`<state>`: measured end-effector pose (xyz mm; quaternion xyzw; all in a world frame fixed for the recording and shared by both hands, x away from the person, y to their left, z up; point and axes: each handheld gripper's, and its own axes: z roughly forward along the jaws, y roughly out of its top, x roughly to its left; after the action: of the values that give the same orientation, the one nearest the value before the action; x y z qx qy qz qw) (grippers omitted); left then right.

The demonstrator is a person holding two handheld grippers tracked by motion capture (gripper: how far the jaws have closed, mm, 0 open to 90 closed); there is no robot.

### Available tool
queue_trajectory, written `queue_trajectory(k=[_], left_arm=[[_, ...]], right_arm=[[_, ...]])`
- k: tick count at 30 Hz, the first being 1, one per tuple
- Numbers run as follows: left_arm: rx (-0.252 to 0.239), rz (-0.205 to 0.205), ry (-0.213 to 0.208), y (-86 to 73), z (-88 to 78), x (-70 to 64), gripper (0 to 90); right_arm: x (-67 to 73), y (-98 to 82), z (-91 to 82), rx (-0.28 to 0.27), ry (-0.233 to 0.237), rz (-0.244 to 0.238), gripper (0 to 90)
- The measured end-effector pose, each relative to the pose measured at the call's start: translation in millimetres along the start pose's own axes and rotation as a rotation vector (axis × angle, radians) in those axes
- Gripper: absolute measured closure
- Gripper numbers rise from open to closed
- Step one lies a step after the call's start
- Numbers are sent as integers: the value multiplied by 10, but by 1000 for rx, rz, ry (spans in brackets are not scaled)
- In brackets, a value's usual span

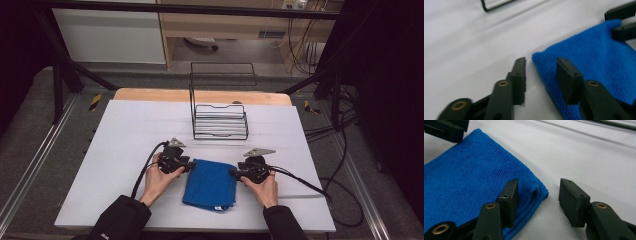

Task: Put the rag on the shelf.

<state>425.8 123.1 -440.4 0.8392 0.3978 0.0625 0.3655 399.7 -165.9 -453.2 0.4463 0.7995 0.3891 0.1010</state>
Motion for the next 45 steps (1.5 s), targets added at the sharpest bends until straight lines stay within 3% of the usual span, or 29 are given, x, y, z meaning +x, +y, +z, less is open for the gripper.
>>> queue_trajectory(k=[5, 7, 12, 16, 19, 20, 21, 22, 25, 27, 32, 34, 40, 45], left_arm=[[8, 11, -13, -5, 42, -59, 730], [12, 15, -11, -9, 46, -68, 841], [12, 8, 10, -27, -22, -67, 873], [-12, -15, 35, -115, -99, -62, 872], [-20, 0, 45, -142, -115, -63, 858], [-33, 2, 48, -136, -117, -54, 835], [-49, 3, 53, -125, -117, -42, 736], [-65, 6, 56, -106, -116, -24, 698], [-101, 1, 51, -48, -104, 47, 647], [-99, 5, 45, -23, -80, 82, 622], [-38, 4, 14, -40, -13, 131, 661], [-29, 2, -7, -45, 7, 131, 682], [-20, 0, -17, -48, 30, 109, 729], [-8, 14, -21, -51, 13, 92, 822]], right_arm=[[34, -12, 8, 7, 43, 46, 710], [57, -4, 21, 29, 69, 77, 800], [113, 75, 34, 43, 56, 37, 839], [105, 187, 92, 6, 68, -43, 839], [95, 206, 137, 11, 77, -61, 831], [86, 204, 156, 17, 78, -61, 823], [77, 194, 168, 18, 68, -83, 793], [80, 195, 156, 10, 67, -89, 770], [77, 211, 122, -15, 67, -92, 721], [69, 226, 96, -41, 59, -94, 665], [48, 243, 122, -42, 56, -85, 611], [29, 251, 153, -33, 57, -84, 607], [-8, 253, 221, 12, 42, -67, 601], [12, 236, 229, 36, 67, -47, 650]])
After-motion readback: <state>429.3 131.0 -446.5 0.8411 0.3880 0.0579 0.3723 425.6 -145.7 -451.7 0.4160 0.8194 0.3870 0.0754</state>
